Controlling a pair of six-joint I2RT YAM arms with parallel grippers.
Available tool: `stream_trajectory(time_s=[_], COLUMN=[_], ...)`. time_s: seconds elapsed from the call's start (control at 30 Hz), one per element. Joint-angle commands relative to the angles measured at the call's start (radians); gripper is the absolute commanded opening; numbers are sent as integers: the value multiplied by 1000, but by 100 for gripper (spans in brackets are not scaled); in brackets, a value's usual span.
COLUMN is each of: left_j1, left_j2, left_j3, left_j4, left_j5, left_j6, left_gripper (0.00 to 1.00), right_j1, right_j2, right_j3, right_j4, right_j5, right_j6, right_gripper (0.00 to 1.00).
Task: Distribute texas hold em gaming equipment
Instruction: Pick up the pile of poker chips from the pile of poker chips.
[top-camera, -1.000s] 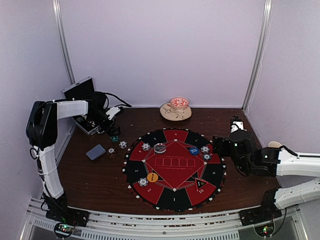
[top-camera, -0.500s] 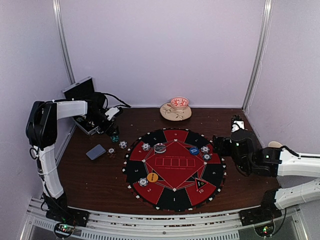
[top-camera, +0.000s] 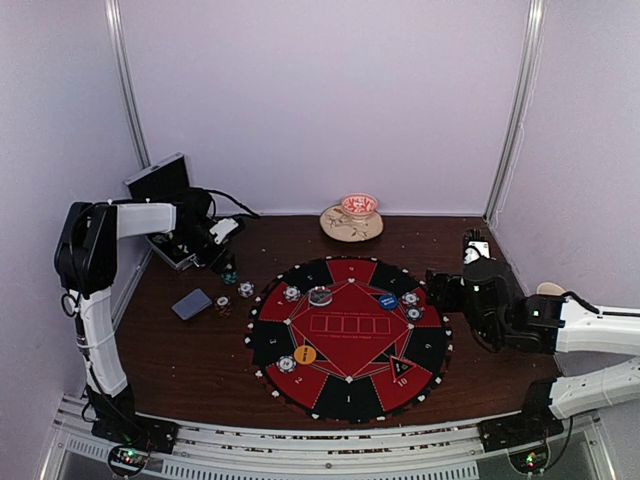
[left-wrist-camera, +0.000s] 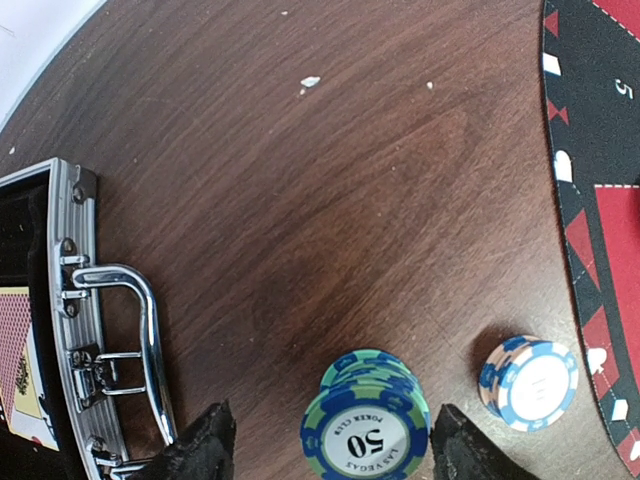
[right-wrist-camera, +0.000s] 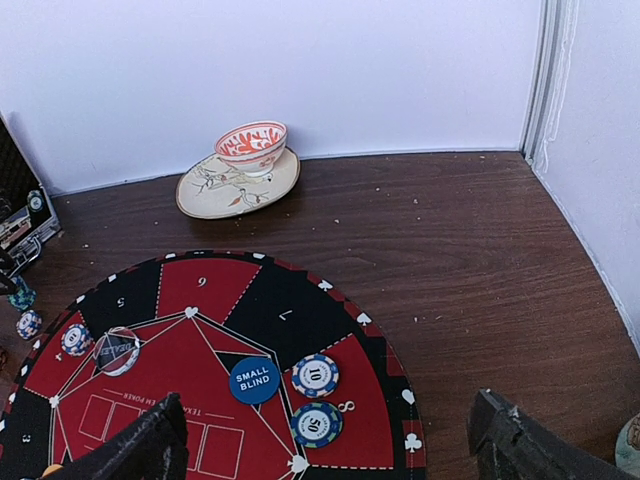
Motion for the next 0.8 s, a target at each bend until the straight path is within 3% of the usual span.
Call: stream_trajectory(time_s=[0.0, 0.77], left_j1=[11, 12], left_j2=[15, 33], left_j3=[-3, -5], left_j4=[-7, -25], left_j5=[-2, 15], left_j6=[11, 30], left_gripper=[68, 58], right_j1=[5, 8], right_j2=[-11, -13], right_j3=[16, 15], right_j4=[4, 3], right_j5=[4, 7], right_j6=[-1, 0], right_gripper=[99, 99])
